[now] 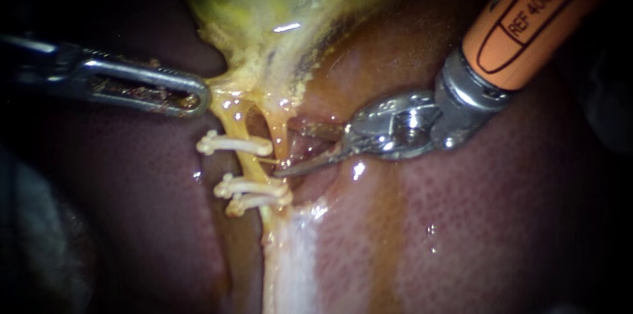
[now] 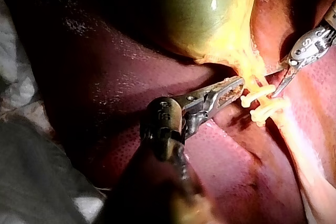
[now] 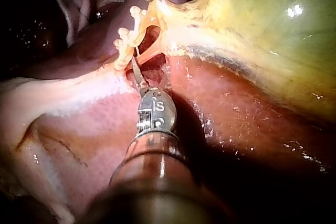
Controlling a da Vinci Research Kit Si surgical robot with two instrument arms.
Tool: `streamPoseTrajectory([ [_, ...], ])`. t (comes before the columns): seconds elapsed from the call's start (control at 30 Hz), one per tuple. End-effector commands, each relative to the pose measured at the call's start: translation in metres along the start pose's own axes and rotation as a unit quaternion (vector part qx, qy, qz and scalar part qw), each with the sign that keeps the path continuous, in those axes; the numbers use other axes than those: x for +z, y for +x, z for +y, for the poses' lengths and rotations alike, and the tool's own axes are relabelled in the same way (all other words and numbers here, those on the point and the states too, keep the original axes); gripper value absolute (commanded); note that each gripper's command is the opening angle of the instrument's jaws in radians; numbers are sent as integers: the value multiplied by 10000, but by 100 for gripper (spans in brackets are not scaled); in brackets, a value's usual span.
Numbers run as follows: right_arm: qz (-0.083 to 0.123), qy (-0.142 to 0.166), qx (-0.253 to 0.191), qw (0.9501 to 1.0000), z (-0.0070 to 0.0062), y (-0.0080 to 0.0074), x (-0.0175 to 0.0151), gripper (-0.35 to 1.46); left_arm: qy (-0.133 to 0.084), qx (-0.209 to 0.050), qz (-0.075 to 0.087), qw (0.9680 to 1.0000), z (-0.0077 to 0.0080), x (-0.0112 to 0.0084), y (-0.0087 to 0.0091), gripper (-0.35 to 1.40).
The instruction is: Go to the cutting position left tube
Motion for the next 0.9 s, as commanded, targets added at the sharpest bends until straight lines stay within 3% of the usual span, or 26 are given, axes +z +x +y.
streamPoseTrajectory([
  [0.03, -8, 39, 31, 10000, -1, -1, -2, 109, -5, 2, -1, 10000, 0, 0, 0, -35],
  [0.13, 3, 159, 128, 9998, -6, -2, -9, 111, -5, 2, -2, 10000, 0, -1, 0, -35],
  [0.2, 174, 299, 193, 9992, -10, -2, -13, 111, -6, 2, -2, 10000, 0, -1, 0, -35],
  [0.5, 358, 622, 342, 9968, -30, 8, -11, 113, -7, 3, -3, 10000, 0, -1, 0, -35],
  [0.9, 437, 700, 382, 9959, -37, 17, -8, 115, -6, 6, -2, 10000, -1, 0, -1, -35],
])
